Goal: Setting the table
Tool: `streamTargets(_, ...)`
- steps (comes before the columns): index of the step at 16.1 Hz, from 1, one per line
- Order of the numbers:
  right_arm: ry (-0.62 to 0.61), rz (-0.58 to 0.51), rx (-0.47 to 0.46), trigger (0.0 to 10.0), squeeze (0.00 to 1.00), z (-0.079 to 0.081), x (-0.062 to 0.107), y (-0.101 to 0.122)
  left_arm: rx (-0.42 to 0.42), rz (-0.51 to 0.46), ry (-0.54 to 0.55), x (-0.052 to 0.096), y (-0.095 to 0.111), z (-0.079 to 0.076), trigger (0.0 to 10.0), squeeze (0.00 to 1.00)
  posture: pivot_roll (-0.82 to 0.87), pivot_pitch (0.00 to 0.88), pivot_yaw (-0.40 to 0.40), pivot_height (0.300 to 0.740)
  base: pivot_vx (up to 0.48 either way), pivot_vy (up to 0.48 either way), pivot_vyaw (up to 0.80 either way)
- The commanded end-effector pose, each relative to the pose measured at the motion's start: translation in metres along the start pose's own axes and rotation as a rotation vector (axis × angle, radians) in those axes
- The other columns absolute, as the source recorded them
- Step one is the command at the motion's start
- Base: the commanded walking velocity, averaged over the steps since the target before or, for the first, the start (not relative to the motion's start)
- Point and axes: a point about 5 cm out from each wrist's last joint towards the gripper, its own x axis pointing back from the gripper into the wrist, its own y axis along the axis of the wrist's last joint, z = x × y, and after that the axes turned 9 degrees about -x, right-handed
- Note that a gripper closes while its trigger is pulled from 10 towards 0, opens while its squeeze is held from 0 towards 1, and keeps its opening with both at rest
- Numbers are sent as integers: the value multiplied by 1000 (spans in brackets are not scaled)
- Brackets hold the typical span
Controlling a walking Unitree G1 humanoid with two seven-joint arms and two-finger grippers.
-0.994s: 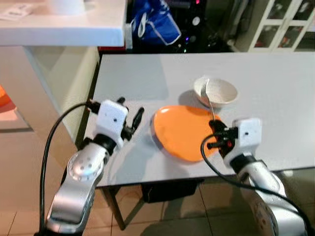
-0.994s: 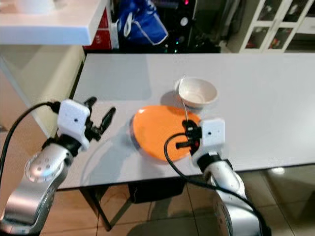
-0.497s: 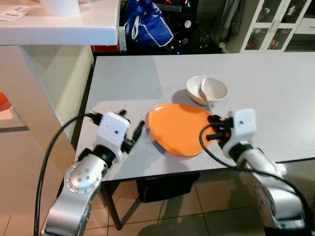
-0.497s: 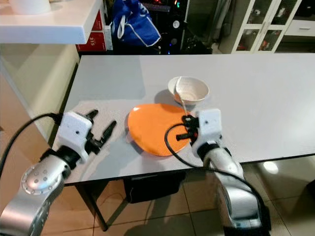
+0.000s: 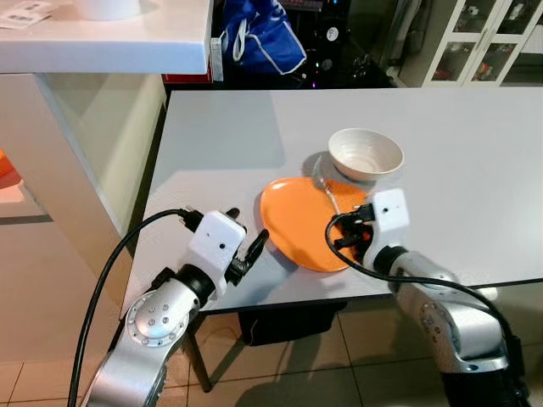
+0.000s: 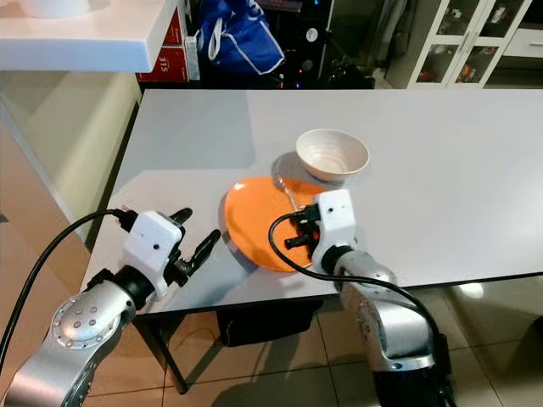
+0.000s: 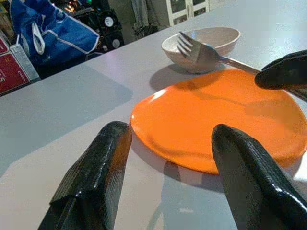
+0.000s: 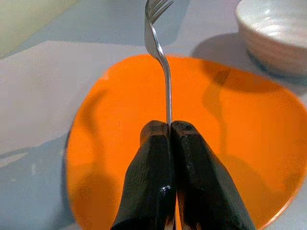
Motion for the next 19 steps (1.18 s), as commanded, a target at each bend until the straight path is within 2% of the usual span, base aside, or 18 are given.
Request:
streamTargets(1, 5, 18, -4, 10000, 0, 1, -2, -3, -14, -3, -14, 0, 2, -2, 10000, 0, -71, 2, -21, 740, 0, 0, 0)
streamTargets(6, -8, 33, 2, 10000, 0, 3, -21, -1, -26, 20, -46, -1, -1, -7, 10000, 0, -80, 7, -14, 740, 0, 0, 0)
streamTargets(9, -65, 29, 8, 10000, 0, 0, -35, 0, -27, 26, -46, -1, -2, -7, 10000, 0, -76, 12, -18, 740, 0, 0, 0)
streamTargets(14, -71, 54, -3, 10000, 0, 7, -51, -12, -24, 45, -36, 3, -5, -7, 10000, 0, -67, 16, -23, 740, 0, 0, 0)
streamTargets(19, -84, 58, -11, 10000, 0, 10, -60, -17, -18, 44, -28, 2, -4, -6, 10000, 0, -66, 14, -22, 740, 0, 0, 0)
